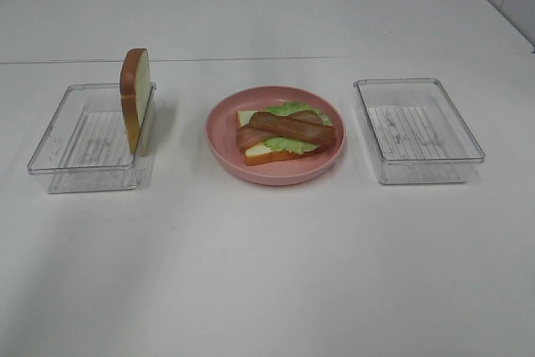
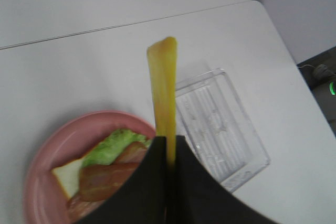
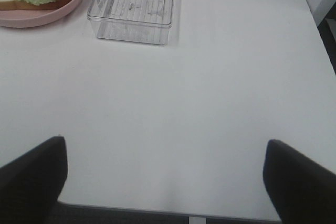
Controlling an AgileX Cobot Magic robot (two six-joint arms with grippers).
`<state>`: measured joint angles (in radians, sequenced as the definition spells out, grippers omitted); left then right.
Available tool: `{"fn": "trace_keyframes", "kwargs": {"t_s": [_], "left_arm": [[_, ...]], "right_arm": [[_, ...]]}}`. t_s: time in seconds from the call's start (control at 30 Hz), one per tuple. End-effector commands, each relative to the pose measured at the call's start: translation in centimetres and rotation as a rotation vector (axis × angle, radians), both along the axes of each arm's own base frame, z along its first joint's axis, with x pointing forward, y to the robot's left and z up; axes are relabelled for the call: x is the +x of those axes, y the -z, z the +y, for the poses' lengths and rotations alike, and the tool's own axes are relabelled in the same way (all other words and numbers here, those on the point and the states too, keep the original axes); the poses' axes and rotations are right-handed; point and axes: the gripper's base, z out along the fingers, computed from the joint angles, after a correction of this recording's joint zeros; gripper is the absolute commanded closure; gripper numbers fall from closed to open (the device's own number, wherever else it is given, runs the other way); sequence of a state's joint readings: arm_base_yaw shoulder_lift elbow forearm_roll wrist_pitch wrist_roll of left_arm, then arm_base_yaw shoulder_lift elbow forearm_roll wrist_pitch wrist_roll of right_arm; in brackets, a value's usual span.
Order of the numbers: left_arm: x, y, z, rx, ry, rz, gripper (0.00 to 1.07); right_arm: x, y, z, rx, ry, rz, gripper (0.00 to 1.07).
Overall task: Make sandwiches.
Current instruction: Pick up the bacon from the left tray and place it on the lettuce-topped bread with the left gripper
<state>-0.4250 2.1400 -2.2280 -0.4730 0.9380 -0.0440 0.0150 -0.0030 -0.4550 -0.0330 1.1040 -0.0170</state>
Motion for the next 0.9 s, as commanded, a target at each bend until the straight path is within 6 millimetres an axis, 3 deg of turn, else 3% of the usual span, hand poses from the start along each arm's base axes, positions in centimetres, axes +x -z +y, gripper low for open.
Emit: {"fn": "trace_keyframes", "kwargs": {"t_s": [0.03, 0.17, 0.23, 0.3, 0.33, 0.43, 0.5, 0.6, 0.7, 0.77, 0.87, 0.9], "left_arm": [[-0.4, 0.5, -1.9, -0.035, 0.046, -0.001, 1.07], [-0.4, 1.8, -2.8, -0.039, 0.069, 0.042, 1.07], [0.0, 4.1, -3.7, -0.069, 0.096, 0.128, 1.07], [0.0, 4.4, -3.8, -0.074, 0.108, 0.14, 1.07], [0.2, 5.7, -4.2, -0.079, 0.142, 0.166, 1.07], [0.2, 6.0, -4.4, -0.082, 0.153, 0.177, 1.07], [0.5, 8.4, -4.9, -0.091, 0.188, 0.25, 1.07], [0.6, 9.0, -5.0, -0.088, 0.19, 0.266, 1.07], [0.7, 10.6, -5.2, -0.078, 0.2, 0.313, 1.07], [1.0, 12.9, -5.4, -0.054, 0.207, 0.364, 1.07], [1.0, 13.5, -5.5, -0.048, 0.21, 0.379, 1.07], [1.1, 14.6, -5.5, -0.036, 0.211, 0.408, 1.07]], "right_arm": [[-0.4, 0.1, 0.0, -0.002, 0.001, -0.035, 0.09], [-0.4, 0.1, 0.0, -0.002, 0.001, -0.035, 0.09], [-0.4, 0.1, 0.0, -0.002, 0.001, -0.035, 0.09], [-0.4, 0.1, 0.0, -0.002, 0.001, -0.035, 0.09], [-0.4, 0.1, 0.0, -0.002, 0.001, -0.035, 0.09], [-0.4, 0.1, 0.0, -0.002, 0.001, -0.035, 0.09], [-0.4, 0.1, 0.0, -0.002, 0.001, -0.035, 0.09], [-0.4, 0.1, 0.0, -0.002, 0.001, -0.035, 0.09], [-0.4, 0.1, 0.0, -0.002, 0.001, -0.035, 0.09], [-0.4, 0.1, 0.0, -0.002, 0.001, -0.035, 0.09], [-0.4, 0.1, 0.0, -0.002, 0.001, -0.035, 0.09], [-0.4, 0.1, 0.0, -0.002, 0.001, -0.035, 0.09]]}}
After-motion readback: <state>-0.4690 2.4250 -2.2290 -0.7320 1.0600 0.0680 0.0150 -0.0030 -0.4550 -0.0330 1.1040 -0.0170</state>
